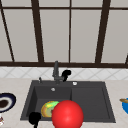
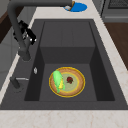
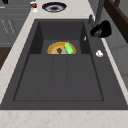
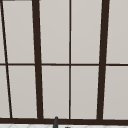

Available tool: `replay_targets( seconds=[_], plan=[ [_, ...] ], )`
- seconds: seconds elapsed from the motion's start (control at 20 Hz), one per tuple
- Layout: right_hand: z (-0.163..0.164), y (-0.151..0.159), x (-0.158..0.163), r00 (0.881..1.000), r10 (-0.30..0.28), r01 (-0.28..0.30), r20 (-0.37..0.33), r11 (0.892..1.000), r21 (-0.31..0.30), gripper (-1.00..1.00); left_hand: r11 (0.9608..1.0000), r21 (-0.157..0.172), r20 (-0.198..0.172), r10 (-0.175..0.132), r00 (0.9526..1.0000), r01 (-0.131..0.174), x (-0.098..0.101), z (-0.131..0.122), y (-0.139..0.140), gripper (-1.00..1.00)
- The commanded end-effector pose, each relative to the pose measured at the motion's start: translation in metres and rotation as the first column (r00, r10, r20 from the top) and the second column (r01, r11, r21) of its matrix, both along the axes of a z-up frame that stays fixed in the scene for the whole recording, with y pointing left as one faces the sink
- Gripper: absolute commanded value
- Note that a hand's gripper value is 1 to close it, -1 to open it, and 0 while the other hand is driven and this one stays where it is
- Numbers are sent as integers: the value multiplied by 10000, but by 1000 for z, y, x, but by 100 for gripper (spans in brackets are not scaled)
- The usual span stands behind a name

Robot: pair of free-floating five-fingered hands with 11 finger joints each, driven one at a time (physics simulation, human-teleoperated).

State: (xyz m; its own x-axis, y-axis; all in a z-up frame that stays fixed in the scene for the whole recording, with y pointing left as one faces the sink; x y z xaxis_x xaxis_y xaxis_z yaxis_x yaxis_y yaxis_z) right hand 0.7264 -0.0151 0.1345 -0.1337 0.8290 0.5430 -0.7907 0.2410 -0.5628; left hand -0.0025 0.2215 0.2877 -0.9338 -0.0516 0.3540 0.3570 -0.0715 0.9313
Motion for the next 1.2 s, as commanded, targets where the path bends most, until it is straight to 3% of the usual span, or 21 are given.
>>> replay_targets(
  seconds=[0.0, 0.6, 0.75, 0.8, 0.85, 1.15],
  plan=[
    [-16, -24, -4, 10000, 0, 0, 0, 9968, 802, 100, 10000, 0, 0, 0, 10000, 0, 0, 0, 0, 0],
    [-14, -16, -3, 9999, 121, -113, -107, 9973, 719, 100, 10000, 0, 0, 0, 10000, 0, 0, 0, 0, 0],
    [0, -2, 2, 10000, -65, 66, -37, 10000, 67, 100, 10000, 0, 0, 0, 10000, 0, 0, 0, 0, 0],
    [0, 3, -1, 9998, -120, 116, -150, 9996, -272, -100, 10000, 0, 0, 0, 10000, 0, 0, 0, 0, 0],
    [5, 5, 1, 9995, -240, 232, -183, 9988, -428, -100, 10000, 0, 0, 0, 10000, 0, 0, 0, 0, 0],
    [35, -18, -2, 9903, 659, -750, -1222, 9946, -715, -100, 10000, 0, 0, 0, 10000, 0, 0, 0, 0, 0]
  ],
)
